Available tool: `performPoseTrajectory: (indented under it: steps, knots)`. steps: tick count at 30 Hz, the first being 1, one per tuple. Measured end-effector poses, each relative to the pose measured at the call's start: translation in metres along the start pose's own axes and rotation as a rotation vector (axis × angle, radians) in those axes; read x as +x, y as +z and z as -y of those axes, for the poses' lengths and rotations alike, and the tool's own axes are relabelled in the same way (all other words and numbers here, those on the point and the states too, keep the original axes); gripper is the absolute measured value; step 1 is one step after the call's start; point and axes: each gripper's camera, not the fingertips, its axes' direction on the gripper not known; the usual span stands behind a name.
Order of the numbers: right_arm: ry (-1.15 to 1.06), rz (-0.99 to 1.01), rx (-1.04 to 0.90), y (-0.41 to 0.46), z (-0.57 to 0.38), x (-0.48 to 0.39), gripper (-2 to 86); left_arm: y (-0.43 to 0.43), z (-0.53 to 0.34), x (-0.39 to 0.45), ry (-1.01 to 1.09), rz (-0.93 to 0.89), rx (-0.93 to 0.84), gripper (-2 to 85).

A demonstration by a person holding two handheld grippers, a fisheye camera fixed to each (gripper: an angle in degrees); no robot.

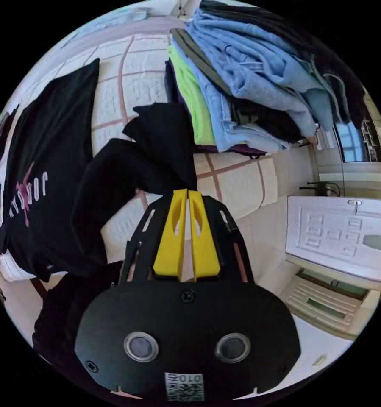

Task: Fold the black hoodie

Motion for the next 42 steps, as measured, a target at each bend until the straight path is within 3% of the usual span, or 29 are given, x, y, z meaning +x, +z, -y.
performPoseTrajectory:
  steps: [1,3,6,8,12,18,23,27,30,32,35,39,42]
  knots:
    - [0.031,0.035,0.07,-0.013,-0.005,0.004,3.0,-0.019,-0.006,0.008,-0.002,0.082,0.079,6.0]
    - [-0.02,0.135,0.414,-0.061,-0.016,-0.003,3.4,-0.049,-0.01,0.041,0.075,0.219,0.227,6.5]
    - [-0.197,0.275,0.574,-0.081,0.025,-0.031,4.2,-0.064,0.021,0.133,0.38,0.274,0.402,7.7]
    - [-0.273,0.397,0.588,-0.079,0.073,-0.045,5.4,-0.046,0.078,0.203,0.581,0.164,0.404,8.9]
    - [-0.412,0.533,0.531,-0.066,0.207,-0.079,8.1,-0.013,0.174,0.286,0.694,0.013,0.425,10.0]
    - [-0.435,0.513,0.271,-0.008,0.336,-0.1,10.1,0.069,0.3,0.342,0.662,-0.011,0.156,10.0]
    - [-0.46,0.513,0.179,0.035,0.352,-0.109,9.2,0.086,0.318,0.343,0.656,-0.164,0.119,6.1]
    - [-0.469,0.496,0.256,0.027,0.343,-0.104,4.7,0.078,0.309,0.35,0.734,-0.19,0.146,3.4]
    - [-0.533,0.525,0.338,-0.004,0.339,-0.088,3.8,0.044,0.299,0.323,0.672,-0.377,0.277,2.3]
    - [-0.567,0.478,0.36,-0.013,0.349,-0.08,3.4,0.005,0.292,0.302,0.638,-0.335,0.414,1.9]
    - [-0.629,0.485,0.325,-0.005,0.384,-0.088,3.2,-0.008,0.306,0.299,0.668,-0.228,0.429,1.8]
    - [-0.629,0.523,0.192,0.035,0.424,-0.124,3.7,0.025,0.335,0.307,0.633,-0.025,0.329,2.2]
    - [-0.59,0.513,0.226,0.043,0.425,-0.123,4.7,0.061,0.351,0.31,0.609,0.083,0.179,3.0]
